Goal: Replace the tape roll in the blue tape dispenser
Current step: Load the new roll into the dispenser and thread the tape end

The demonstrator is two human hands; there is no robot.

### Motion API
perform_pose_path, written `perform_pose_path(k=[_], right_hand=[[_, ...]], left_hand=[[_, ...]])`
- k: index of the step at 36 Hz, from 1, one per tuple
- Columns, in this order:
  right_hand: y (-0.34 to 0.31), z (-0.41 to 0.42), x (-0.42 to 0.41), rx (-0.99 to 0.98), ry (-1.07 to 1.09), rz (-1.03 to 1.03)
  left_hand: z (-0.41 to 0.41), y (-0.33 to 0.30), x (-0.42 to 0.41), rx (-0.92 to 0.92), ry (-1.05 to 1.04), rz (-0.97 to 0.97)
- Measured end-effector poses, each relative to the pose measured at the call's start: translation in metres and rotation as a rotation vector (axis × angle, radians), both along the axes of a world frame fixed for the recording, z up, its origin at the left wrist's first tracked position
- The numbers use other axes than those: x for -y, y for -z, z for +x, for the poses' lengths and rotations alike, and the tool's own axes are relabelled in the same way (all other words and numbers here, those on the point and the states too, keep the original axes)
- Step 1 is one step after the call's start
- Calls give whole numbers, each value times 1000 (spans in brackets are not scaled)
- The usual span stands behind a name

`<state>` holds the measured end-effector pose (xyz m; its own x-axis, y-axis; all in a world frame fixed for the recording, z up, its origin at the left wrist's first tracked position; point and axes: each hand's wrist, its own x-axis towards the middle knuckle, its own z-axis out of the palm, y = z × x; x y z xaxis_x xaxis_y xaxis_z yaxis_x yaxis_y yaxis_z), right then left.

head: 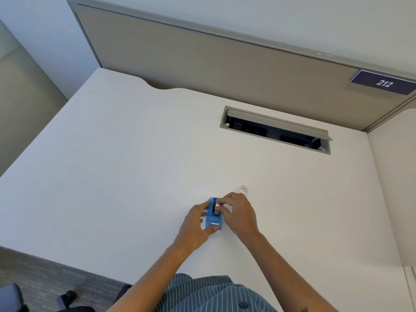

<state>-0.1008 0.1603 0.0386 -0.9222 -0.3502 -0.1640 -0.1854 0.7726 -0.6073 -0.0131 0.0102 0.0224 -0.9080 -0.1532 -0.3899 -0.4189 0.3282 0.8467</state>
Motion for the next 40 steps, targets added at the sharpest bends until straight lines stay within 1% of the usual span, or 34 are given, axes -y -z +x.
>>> perform_pose_path(k=[16, 27, 40], right_hand=[[1, 4, 4, 53, -34, 39], [1, 6, 4, 30, -53, 65], [-4, 5, 6, -3, 10, 62]], left_hand=[[0, -5, 2, 10, -29, 17], [0, -7, 0, 20, -40, 23], [3, -3, 2, 7, -8, 10]])
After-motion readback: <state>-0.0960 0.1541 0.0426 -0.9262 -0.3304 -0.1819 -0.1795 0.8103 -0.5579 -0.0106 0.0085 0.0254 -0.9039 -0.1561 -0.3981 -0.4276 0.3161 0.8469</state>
